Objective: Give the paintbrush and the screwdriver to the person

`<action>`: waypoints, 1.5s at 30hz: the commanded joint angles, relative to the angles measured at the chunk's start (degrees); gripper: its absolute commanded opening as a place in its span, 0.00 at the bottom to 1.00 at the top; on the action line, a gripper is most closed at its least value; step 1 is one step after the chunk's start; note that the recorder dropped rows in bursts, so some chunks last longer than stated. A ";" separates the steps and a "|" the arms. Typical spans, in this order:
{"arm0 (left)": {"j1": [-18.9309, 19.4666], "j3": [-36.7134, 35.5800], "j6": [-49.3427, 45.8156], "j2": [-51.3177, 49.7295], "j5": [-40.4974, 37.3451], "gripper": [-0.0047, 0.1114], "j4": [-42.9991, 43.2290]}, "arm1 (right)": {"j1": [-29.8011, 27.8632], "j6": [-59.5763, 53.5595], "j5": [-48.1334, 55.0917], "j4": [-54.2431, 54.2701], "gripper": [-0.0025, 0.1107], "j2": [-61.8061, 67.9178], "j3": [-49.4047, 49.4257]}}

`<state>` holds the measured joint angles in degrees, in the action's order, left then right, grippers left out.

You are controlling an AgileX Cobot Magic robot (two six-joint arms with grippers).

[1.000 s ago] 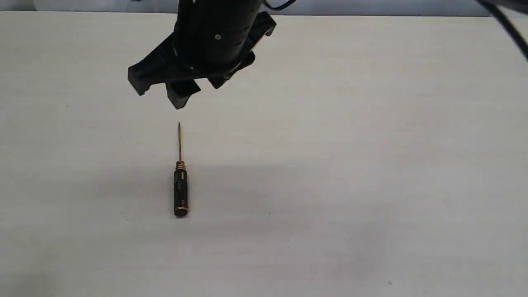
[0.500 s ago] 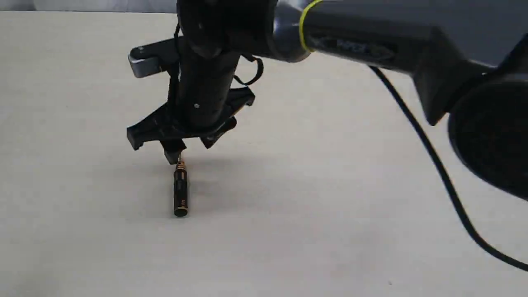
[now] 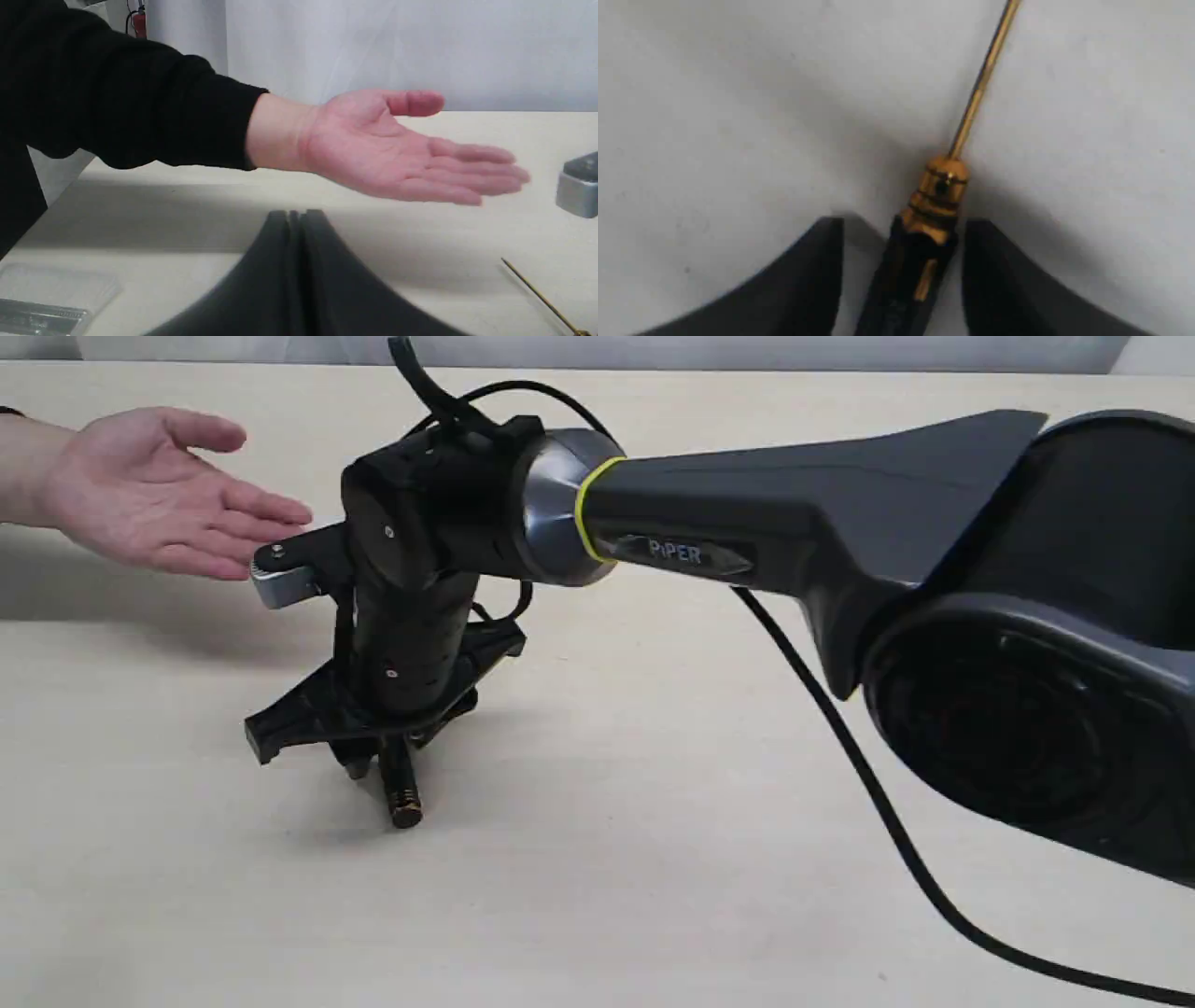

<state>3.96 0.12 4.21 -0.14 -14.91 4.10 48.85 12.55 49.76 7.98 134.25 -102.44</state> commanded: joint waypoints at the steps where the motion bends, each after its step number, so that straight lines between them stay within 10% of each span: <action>1: -0.32 -0.12 0.12 0.14 0.71 0.04 -0.14 | -0.15 0.84 -0.24 -0.54 0.33 2.01 0.10; 9: -0.32 -0.12 0.12 0.14 0.71 0.04 -0.14 | -0.15 -1.46 6.20 -3.19 0.06 1.78 -1.39; 38: -0.32 -0.12 0.12 0.14 0.57 0.04 -0.25 | 5.29 -10.01 -1.53 -11.86 0.06 -11.82 -15.52; 45: -0.32 -0.12 0.12 0.14 0.57 0.04 -0.25 | 1.90 -10.06 -5.50 -8.82 0.38 -6.55 -15.52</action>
<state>3.96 0.12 4.21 -0.14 -14.91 4.10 51.60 2.58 45.47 -1.69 127.64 -117.77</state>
